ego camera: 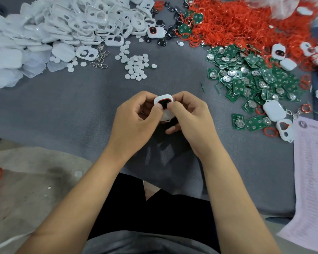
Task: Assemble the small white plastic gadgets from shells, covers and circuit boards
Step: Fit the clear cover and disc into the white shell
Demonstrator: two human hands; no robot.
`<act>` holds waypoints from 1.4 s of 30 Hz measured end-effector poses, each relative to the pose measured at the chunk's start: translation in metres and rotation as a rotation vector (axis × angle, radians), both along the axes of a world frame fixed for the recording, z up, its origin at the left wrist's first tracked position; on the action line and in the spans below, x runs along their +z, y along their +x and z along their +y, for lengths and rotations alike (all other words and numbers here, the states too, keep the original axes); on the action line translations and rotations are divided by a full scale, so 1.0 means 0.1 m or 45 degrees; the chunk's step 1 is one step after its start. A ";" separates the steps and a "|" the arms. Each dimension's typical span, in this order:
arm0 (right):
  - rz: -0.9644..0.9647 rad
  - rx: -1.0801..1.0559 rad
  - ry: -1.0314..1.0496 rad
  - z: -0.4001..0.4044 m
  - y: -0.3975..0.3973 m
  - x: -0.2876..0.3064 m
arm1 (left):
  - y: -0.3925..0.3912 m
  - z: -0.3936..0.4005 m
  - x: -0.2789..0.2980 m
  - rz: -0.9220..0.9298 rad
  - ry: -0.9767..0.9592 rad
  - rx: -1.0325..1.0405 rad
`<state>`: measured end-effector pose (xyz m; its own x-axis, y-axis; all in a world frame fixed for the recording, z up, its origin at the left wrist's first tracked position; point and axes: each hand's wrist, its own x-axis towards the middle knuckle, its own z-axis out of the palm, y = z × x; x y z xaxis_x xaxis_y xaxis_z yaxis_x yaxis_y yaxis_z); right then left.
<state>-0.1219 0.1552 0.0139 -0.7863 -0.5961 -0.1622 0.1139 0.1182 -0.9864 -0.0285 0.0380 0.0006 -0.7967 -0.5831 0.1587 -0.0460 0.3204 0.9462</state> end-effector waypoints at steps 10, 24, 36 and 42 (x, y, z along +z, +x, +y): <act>-0.043 -0.003 0.004 0.01 0.00 0.03 | 0.01 -0.01 -0.01 0.033 0.014 -0.043; -0.329 -0.033 -0.332 0.08 -0.08 -0.01 | 0.00 -0.03 -0.04 0.061 -0.039 -0.161; -0.263 -0.074 -0.363 0.07 -0.06 -0.08 | 0.00 -0.05 -0.06 0.070 -0.020 -0.143; -0.290 -0.064 -0.386 0.07 -0.07 -0.10 | 0.00 -0.04 -0.06 0.073 0.006 -0.142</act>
